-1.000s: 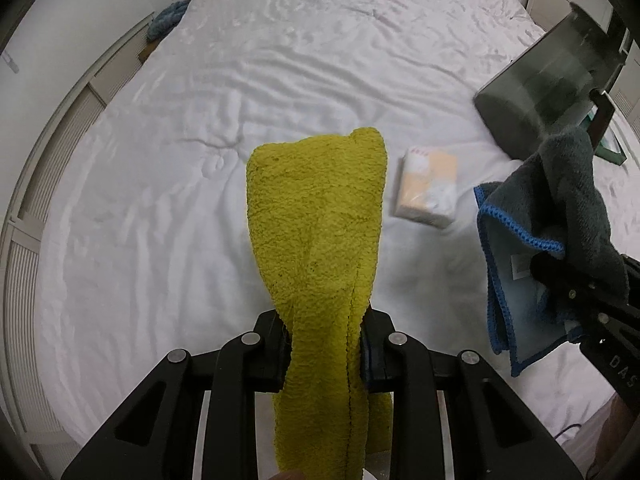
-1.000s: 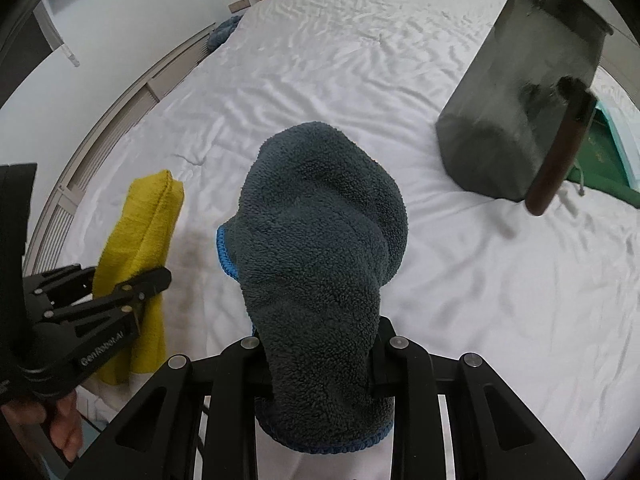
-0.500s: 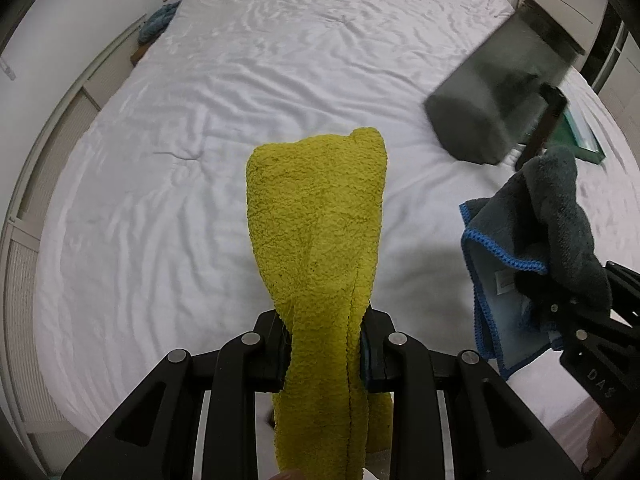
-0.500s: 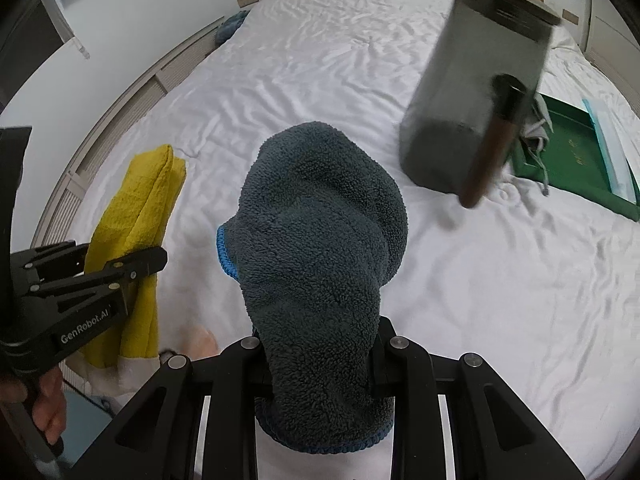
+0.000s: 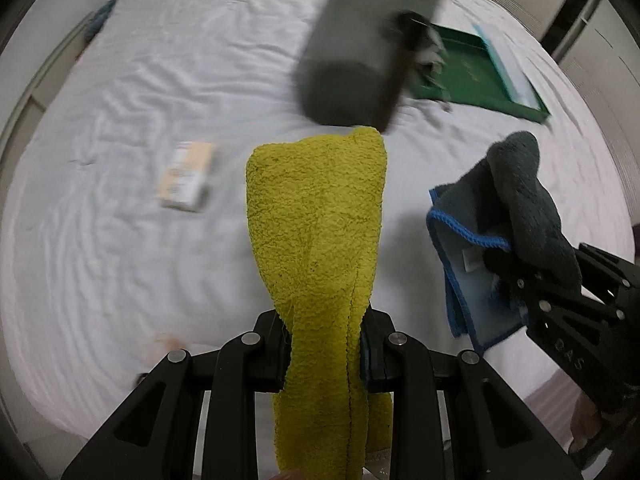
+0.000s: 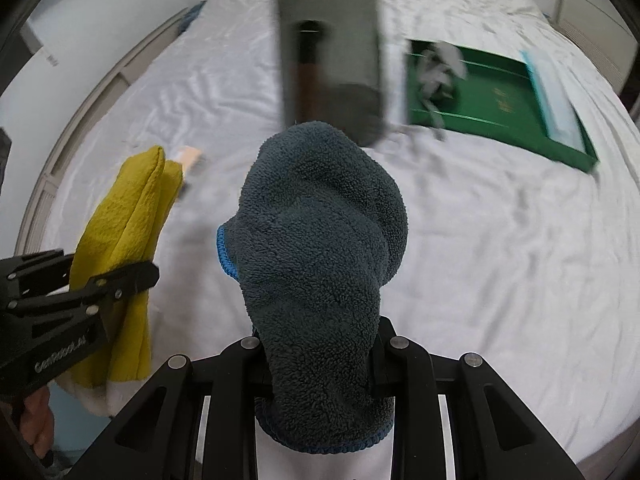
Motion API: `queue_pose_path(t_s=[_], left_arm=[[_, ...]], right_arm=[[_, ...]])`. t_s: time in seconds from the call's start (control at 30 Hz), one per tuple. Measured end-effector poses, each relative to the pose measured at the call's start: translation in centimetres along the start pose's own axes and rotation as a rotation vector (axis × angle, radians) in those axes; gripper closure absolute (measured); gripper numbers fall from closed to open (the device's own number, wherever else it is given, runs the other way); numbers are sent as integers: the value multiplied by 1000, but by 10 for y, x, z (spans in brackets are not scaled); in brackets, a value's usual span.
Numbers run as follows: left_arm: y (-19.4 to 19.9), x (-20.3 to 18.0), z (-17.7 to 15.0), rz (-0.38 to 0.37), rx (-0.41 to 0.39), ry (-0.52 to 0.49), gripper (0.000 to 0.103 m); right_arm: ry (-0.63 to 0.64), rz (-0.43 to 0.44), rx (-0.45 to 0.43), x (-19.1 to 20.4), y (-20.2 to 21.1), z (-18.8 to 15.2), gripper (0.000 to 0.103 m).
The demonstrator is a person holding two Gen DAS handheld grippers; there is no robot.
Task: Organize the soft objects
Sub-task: 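Lift the yellow towel and dark green towel and carry them toward the green tray, then lower the yellow towel and dark green towel into the green tray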
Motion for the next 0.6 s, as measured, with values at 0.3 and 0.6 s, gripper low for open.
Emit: queue_pose_path(t_s=[0.3,0.6], left_arm=[[-19,-96,29,-99,9,-62,81],[-32,-173,100,-170,-73,-81,81]], right_arm=[[-88,-102,-9,-95,24,4,78],[-122,-174,-85,-177,38,38,78]])
Point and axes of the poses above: each gripper's, at about its wrist camera, not at the fingertips, and y roughly against the way its jaws point, x to its left, z to its top, the point moved 10 cm from there along -y, roughly the way its jaws point, and after that the axes turned 5 degrees about -x, right-handed, at the moved point
